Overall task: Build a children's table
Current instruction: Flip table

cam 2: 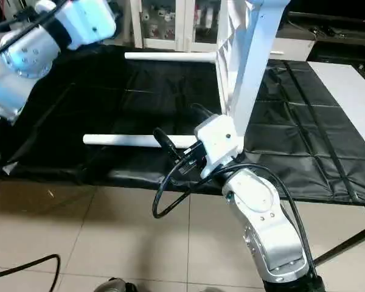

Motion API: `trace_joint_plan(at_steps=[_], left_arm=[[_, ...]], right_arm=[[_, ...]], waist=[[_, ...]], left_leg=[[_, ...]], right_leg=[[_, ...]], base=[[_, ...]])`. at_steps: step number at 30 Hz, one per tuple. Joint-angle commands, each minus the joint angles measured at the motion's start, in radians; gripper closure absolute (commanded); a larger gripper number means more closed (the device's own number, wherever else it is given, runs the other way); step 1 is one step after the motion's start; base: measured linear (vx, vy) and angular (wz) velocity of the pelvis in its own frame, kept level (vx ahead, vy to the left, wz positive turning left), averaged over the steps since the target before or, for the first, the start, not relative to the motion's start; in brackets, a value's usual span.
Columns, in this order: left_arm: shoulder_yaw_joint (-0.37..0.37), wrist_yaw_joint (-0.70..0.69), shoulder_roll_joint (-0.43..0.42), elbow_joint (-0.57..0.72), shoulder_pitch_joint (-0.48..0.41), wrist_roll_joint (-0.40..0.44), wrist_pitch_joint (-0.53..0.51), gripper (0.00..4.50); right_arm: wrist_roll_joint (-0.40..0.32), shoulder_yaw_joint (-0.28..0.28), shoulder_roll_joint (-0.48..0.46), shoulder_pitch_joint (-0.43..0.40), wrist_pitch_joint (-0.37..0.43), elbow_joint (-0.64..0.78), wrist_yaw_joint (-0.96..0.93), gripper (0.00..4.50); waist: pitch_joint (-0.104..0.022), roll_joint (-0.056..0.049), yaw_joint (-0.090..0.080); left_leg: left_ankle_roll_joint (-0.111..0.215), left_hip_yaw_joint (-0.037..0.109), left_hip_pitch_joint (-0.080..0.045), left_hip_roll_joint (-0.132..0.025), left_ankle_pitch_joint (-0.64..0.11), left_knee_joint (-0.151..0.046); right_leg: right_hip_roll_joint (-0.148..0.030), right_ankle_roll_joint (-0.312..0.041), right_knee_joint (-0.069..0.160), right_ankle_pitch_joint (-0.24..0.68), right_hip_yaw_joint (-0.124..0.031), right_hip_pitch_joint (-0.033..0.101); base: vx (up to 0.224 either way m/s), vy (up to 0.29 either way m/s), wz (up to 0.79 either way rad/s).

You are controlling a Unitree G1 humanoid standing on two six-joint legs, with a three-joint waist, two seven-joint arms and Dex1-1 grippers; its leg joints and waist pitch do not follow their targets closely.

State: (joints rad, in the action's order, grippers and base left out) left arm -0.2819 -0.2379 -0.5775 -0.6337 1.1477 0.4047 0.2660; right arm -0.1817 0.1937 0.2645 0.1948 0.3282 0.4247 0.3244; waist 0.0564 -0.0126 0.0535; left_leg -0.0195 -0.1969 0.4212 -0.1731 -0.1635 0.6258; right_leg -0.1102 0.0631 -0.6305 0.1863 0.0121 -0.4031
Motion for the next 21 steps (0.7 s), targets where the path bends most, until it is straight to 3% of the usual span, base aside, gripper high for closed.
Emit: trace_joint_plan(at_steps=[1,9,10,14,21], left_arm=[[0.017,-0.002,0.007,-0.012,0.017,-0.015,0.000,1.07],[0.032,-0.011,0.016,-0.020,0.019,-0.025,0.000,1.66],[0.033,-0.012,0.015,-0.021,0.020,-0.025,0.002,1.91],[0.038,-0.020,0.018,-0.017,0.019,-0.028,-0.004,2.22],[0.073,-0.023,0.032,0.012,0.014,-0.060,-0.048,2.38]], right_arm=[[0.005,-0.001,0.001,-0.003,0.013,0.008,0.006,0.00],[0.001,0.005,-0.005,-0.005,0.005,0.016,0.010,0.00],[0.001,0.006,-0.006,-0.006,0.005,0.016,0.010,0.00],[0.002,0.005,-0.008,-0.006,0.004,0.017,0.015,0.00],[0.006,0.000,-0.012,-0.004,0.003,0.010,0.014,0.00]], waist=[[-0.075,-0.012,0.001],[-0.076,-0.013,0.004],[-0.075,-0.013,0.004],[-0.074,-0.012,0.005],[-0.074,-0.010,0.006]], left_leg=[[-0.098,0.033,-0.049,-0.036,-0.396,-0.095],[-0.096,0.033,-0.048,-0.036,-0.378,-0.095],[-0.096,0.033,-0.049,-0.036,-0.384,-0.096],[-0.100,0.033,-0.050,-0.037,-0.399,-0.097],[-0.101,0.033,-0.049,-0.038,-0.392,-0.097]], right_leg=[[-0.017,-0.195,0.070,0.163,-0.012,0.017],[-0.016,-0.200,0.068,0.132,-0.012,0.017],[-0.017,-0.199,0.068,0.142,-0.012,0.017],[-0.017,-0.194,0.071,0.165,-0.012,0.015],[-0.018,-0.191,0.070,0.163,-0.013,0.015]], base=[[0.000,0.000,0.00],[0.000,0.000,0.00],[0.000,0.000,0.00],[0.000,0.000,0.00],[0.000,0.000,0.00]])
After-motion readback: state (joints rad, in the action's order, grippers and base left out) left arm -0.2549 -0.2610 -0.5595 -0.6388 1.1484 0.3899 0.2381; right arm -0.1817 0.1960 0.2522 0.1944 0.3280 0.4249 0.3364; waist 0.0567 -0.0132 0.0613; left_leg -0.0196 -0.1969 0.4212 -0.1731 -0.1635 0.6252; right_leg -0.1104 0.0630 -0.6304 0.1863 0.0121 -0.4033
